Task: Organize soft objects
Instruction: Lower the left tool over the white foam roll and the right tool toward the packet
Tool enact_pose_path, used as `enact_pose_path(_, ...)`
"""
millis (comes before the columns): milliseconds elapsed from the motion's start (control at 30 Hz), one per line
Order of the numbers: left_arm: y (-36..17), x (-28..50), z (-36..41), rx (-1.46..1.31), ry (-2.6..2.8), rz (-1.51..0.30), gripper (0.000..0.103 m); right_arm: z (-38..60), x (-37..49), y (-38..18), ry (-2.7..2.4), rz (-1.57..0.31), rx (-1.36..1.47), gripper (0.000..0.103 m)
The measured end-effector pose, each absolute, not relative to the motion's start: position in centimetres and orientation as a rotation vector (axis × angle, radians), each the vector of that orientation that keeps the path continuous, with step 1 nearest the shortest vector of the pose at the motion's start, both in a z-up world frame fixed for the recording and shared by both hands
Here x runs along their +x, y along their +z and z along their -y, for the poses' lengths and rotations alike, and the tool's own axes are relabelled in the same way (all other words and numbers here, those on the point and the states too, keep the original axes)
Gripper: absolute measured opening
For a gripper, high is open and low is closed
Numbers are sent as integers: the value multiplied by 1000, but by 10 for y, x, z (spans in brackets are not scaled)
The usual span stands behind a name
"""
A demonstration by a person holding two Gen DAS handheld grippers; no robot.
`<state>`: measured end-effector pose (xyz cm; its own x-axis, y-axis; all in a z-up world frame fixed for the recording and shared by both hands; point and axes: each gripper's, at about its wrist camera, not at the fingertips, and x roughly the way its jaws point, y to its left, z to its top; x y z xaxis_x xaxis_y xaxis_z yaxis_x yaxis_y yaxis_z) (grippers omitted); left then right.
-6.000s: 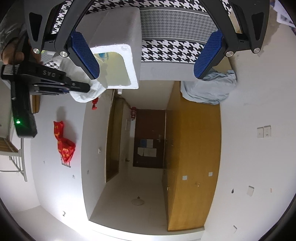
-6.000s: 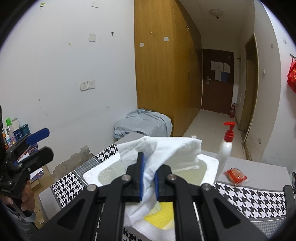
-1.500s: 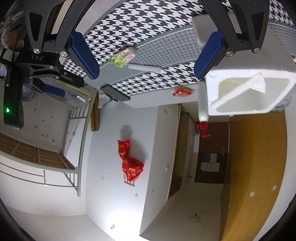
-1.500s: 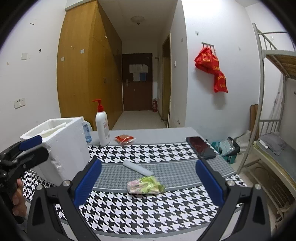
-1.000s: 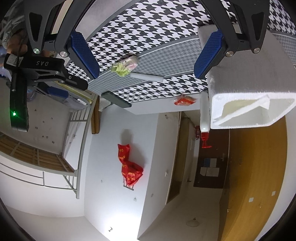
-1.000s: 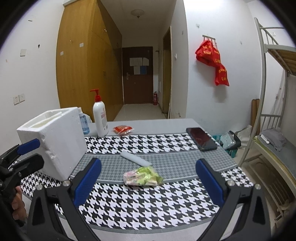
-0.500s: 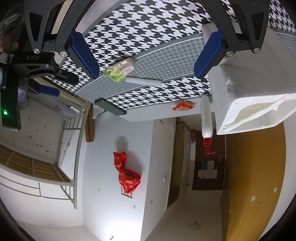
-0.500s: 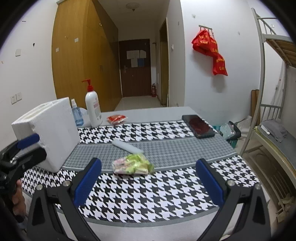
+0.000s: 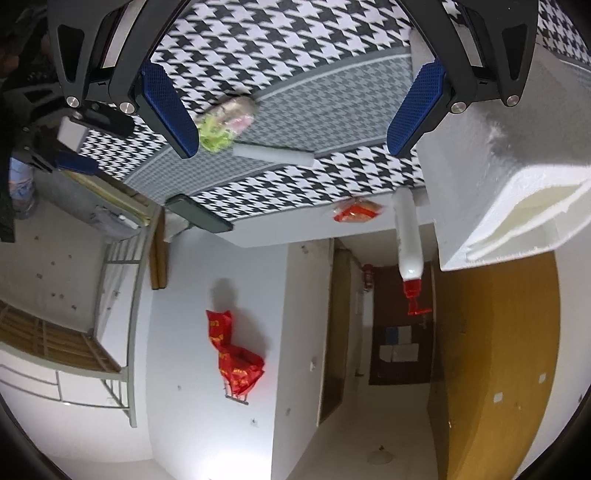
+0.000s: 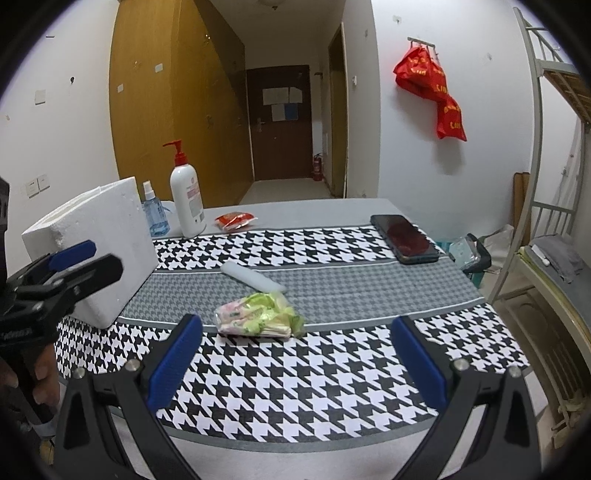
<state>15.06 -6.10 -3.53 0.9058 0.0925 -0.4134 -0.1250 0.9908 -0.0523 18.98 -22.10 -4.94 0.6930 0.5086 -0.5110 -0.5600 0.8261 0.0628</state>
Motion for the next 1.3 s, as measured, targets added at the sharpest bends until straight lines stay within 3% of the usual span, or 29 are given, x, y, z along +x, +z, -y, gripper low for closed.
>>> enact_pose_path(967,-60,245,49,-160,16,-681,102,214,211,-62,651,-603,-136,103)
enact_pose_path(1300,-77,274,52,-219,60,-770,85,219,216,-66,650,-607,-120,103)
